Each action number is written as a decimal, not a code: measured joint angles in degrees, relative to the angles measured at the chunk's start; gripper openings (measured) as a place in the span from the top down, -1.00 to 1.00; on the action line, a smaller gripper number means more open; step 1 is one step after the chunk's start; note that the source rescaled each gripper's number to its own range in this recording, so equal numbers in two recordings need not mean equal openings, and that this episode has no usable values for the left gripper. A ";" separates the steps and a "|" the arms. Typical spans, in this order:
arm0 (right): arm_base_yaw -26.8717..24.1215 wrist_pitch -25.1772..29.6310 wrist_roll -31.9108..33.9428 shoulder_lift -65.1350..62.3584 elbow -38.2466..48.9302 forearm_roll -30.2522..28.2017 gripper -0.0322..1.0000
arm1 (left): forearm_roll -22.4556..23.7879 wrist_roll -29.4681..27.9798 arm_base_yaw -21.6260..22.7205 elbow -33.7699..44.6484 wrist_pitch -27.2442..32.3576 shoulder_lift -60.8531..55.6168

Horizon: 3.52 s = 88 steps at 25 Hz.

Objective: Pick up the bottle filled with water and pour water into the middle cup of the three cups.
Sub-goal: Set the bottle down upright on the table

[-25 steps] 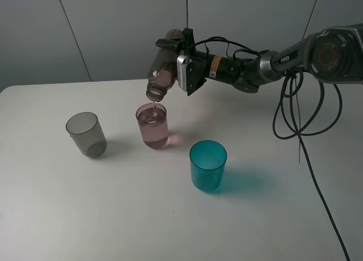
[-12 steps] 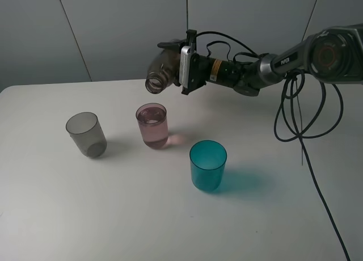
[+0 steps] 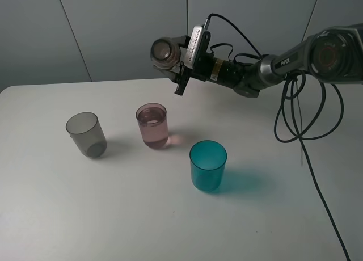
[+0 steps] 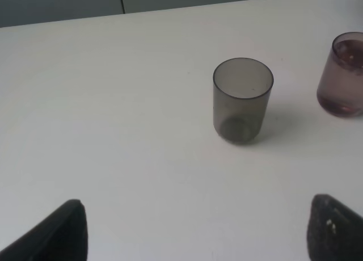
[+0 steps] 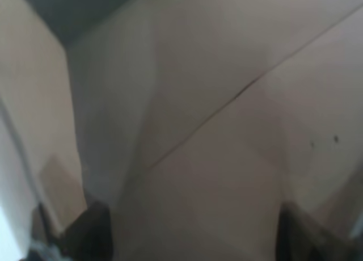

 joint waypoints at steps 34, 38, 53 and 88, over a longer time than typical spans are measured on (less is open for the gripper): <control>-0.65 28.30 23.83 -32.30 29.52 32.92 0.94 | 0.00 0.00 0.00 0.00 0.00 0.00; -0.98 30.81 24.08 -37.65 33.41 35.91 0.94 | 0.00 0.00 0.00 0.00 0.00 0.00; -5.82 37.41 19.90 -49.22 46.93 51.57 0.94 | 0.00 0.35 0.00 0.00 0.00 0.00; -6.17 9.94 13.22 -27.56 55.33 61.41 0.94 | 0.00 0.13 0.00 0.00 0.00 0.00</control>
